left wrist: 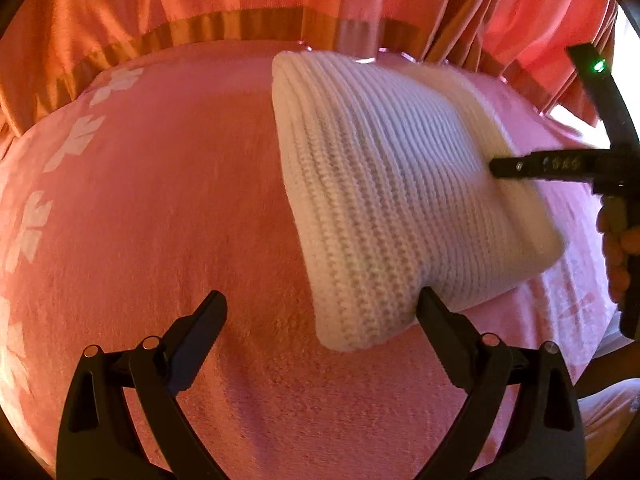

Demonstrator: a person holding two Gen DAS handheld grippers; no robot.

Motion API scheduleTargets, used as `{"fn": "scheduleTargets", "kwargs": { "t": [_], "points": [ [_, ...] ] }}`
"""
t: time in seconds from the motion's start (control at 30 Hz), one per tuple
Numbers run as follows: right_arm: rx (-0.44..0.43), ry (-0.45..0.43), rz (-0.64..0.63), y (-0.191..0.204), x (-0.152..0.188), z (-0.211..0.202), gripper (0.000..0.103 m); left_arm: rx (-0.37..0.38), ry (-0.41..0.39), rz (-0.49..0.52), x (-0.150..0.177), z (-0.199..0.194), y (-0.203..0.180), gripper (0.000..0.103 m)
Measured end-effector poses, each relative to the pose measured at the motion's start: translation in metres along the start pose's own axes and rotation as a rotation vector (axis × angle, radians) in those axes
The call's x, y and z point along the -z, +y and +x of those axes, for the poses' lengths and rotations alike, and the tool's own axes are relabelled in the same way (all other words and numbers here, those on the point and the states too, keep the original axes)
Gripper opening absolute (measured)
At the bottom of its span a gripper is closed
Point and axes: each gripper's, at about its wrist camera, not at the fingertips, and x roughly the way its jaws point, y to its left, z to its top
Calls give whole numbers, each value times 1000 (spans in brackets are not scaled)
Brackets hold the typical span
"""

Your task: Fold small clothes

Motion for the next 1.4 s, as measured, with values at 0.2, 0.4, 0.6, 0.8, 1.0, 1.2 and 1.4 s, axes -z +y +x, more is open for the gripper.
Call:
{"fn": "scheduleTargets", "kwargs": {
  "t": [0.2, 0.4, 0.6, 0.8, 1.0, 1.2, 1.4],
  "points": [
    [-90, -120, -43, 10, 18, -54, 38, -15, 1, 7, 0, 1, 1, 93],
    [29, 21, -123, 2, 50, -8, 16, -29, 13, 4, -1, 6, 2, 93],
    [-65, -69, -17, -16, 56, -38, 22, -21, 13, 10, -2, 3, -1, 93],
    [-125, -207, -84, 27, 26, -58, 6, 92, -109, 11, -36, -28, -20, 93],
    [69, -85, -50, 12, -8, 20, 0, -16, -29, 131, -54, 26, -32, 93],
    [32, -192, -46, 21, -5, -30, 30, 107, 39, -21, -52, 29, 1, 93],
    [-38, -49, 55, -13, 13, 12, 71, 313, 60, -252, -60, 43, 38, 97]
  ]
}}
